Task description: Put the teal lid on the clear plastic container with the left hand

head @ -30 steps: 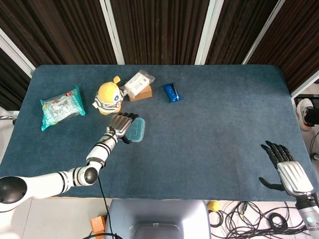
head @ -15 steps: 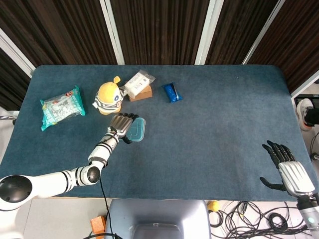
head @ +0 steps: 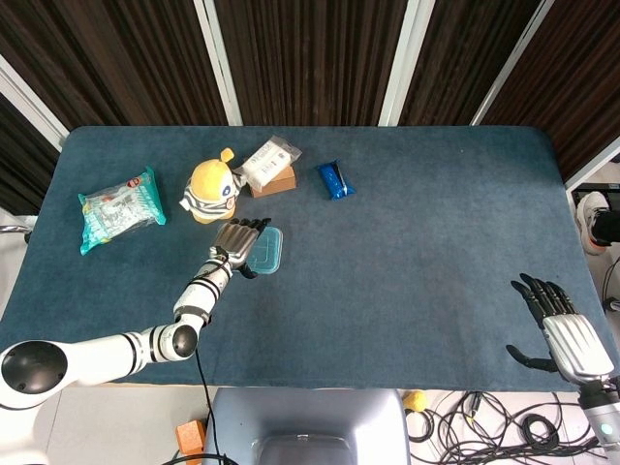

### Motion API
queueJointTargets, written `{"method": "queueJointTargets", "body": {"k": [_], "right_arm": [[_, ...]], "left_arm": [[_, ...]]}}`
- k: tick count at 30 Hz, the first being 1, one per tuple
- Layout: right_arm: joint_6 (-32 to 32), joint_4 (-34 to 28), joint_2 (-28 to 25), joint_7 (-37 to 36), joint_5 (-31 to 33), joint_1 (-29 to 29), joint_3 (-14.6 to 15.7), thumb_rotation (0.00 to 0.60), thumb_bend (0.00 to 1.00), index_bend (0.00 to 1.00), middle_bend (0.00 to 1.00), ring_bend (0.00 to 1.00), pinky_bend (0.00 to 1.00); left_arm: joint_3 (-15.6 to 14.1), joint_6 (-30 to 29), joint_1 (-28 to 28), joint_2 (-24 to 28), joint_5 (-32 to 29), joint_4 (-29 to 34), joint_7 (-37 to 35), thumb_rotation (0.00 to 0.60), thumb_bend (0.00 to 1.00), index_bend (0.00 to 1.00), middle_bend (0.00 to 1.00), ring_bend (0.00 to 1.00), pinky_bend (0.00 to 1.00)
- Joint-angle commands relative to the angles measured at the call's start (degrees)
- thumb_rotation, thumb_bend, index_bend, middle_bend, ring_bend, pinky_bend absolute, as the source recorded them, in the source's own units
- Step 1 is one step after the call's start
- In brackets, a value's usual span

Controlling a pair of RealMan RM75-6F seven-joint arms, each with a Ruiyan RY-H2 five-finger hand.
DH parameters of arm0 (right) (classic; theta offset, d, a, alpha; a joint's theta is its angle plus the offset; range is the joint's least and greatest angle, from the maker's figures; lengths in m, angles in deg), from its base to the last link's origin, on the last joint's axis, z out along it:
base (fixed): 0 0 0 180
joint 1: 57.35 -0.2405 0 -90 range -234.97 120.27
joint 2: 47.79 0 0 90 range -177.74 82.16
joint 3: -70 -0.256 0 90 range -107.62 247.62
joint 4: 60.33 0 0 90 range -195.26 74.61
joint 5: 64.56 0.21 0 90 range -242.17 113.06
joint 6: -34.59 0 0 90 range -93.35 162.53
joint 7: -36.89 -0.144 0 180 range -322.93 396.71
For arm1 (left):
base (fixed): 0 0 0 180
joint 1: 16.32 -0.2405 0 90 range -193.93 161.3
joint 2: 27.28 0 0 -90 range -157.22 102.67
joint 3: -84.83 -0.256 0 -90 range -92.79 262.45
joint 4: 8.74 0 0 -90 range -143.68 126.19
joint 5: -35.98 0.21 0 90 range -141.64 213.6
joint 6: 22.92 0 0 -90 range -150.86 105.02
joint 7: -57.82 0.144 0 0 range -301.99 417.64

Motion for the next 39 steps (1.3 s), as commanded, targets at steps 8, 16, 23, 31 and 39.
{"method": "queueJointTargets", "body": {"k": [8,16,23,31,39], "right_arm": [[-0.1,0.0,-0.1,-0.1,0.0,0.1,0.0,0.6,0.15,0.0,0.0,0.0,0.0],[-0.3,0.1,-0.1,-0.4,0.0,0.1,0.0,0.6,0.15,0.0,0.0,0.0,0.0],[-0.4,0.2,-0.2,-0.6,-0.1,0.2,0.0,0.6,0.15,0.0,0.0,0.0,0.0],[-0.3,0.1,-0.1,-0.2,-0.1,0.1,0.1,0.6,0.16,0.0,0.0,0.0,0.0],[-0.6,-0.2,-0.1,0.3,-0.5,0.3,0.3,0.6,0.15,0.0,0.0,0.0,0.0]], "left_arm": [[0.3,-0.5,-0.2,-0.5,0.8,-0.5,-0.2,0.6,0.24,0.0,0.11,0.03,0.11],[0.4,-0.7,-0.6,-0.8,1.3,-0.9,-0.1,0.6,0.22,0.0,0.01,0.0,0.03],[0.2,-1.0,-0.4,-0.5,0.1,-0.1,1.1,0.6,0.22,0.0,0.0,0.0,0.02],[-0.6,-4.9,0.1,2.8,-1.0,7.3,4.5,0.6,0.22,0.0,0.0,0.0,0.02],[-1.7,-10.1,-1.4,4.9,2.7,13.0,5.9,0.6,0.25,0.0,0.18,0.02,0.02]]}}
